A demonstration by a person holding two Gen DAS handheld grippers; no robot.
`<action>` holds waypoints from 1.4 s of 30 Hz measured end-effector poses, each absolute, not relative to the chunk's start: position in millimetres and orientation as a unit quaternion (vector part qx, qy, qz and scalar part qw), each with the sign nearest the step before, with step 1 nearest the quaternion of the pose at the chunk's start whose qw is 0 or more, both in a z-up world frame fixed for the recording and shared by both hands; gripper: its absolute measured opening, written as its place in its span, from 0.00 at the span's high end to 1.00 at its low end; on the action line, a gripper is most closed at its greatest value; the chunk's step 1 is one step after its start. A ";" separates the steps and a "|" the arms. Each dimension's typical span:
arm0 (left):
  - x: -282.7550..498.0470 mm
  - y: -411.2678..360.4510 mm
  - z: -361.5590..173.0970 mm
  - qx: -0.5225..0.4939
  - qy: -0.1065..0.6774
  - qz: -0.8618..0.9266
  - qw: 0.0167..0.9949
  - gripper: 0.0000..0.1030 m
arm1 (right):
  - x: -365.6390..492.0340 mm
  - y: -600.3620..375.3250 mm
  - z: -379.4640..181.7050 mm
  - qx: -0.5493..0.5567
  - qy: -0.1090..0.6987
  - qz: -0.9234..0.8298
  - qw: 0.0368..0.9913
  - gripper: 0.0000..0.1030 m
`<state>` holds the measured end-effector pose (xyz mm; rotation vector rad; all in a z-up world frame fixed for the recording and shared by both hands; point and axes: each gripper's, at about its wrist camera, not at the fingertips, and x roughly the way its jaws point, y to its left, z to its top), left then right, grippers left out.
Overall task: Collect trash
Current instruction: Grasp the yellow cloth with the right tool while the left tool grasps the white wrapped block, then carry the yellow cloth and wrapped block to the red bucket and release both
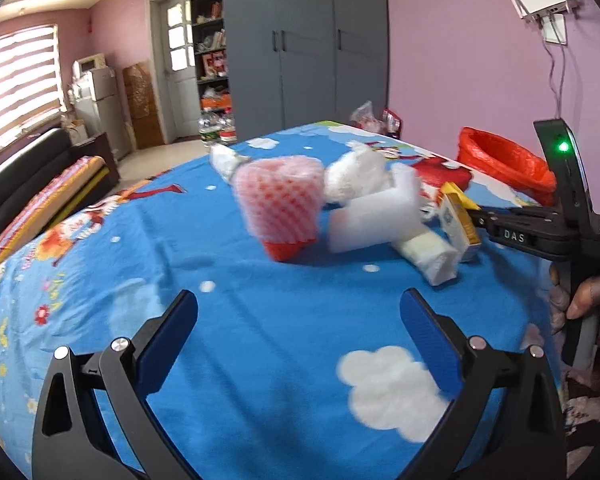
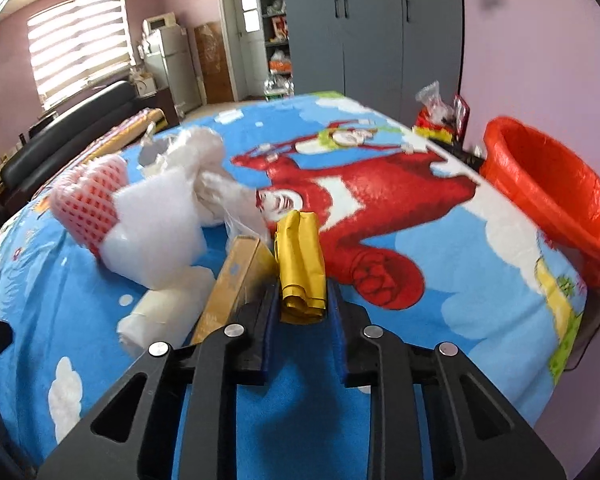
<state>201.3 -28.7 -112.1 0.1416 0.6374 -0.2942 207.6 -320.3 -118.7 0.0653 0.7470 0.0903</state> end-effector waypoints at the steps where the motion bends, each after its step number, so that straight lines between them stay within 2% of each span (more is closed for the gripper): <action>1: 201.6 -33.7 -112.6 0.069 0.314 -0.150 0.935 0.05 | 205.7 -322.6 -115.8 0.034 0.361 0.045 0.931 0.78; 8: 211.1 -78.5 -114.1 0.067 0.327 -0.187 0.924 0.05 | 180.8 -349.5 -102.5 0.047 0.338 0.034 0.939 0.78; 11: 220.9 -94.9 -118.7 0.062 0.339 -0.197 0.918 0.14 | 168.2 -360.1 -100.3 0.057 0.332 0.035 0.941 0.77; 15: 240.0 -115.7 -126.5 0.045 0.364 -0.199 0.909 0.20 | 156.8 -373.0 -98.1 0.071 0.325 0.036 0.943 0.77; 17: 248.5 -125.4 -130.8 0.039 0.377 -0.200 0.904 0.28 | 152.0 -376.6 -96.5 0.073 0.320 0.037 0.944 0.77; 23: 259.9 -145.9 -146.8 0.055 0.403 -0.195 0.893 0.44 | 140.6 -386.9 -92.4 0.081 0.307 0.040 0.947 0.77; 24: 260.2 -148.2 -151.0 0.057 0.410 -0.197 0.889 0.48 | 139.9 -387.8 -92.4 0.082 0.306 0.040 0.948 0.77; 25: 260.1 -148.7 -152.8 0.058 0.413 -0.201 0.886 0.62 | 138.5 -388.8 -92.1 0.084 0.305 0.040 0.948 0.77; 29: 245.8 -152.6 -150.3 0.076 0.402 -0.229 0.884 0.73 | 136.0 -388.3 -91.3 0.084 0.304 0.042 0.948 0.77; 42: 190.1 -99.7 -114.1 0.085 0.326 -0.209 0.918 0.73 | 128.1 -349.9 -84.3 0.055 0.305 0.076 0.948 0.77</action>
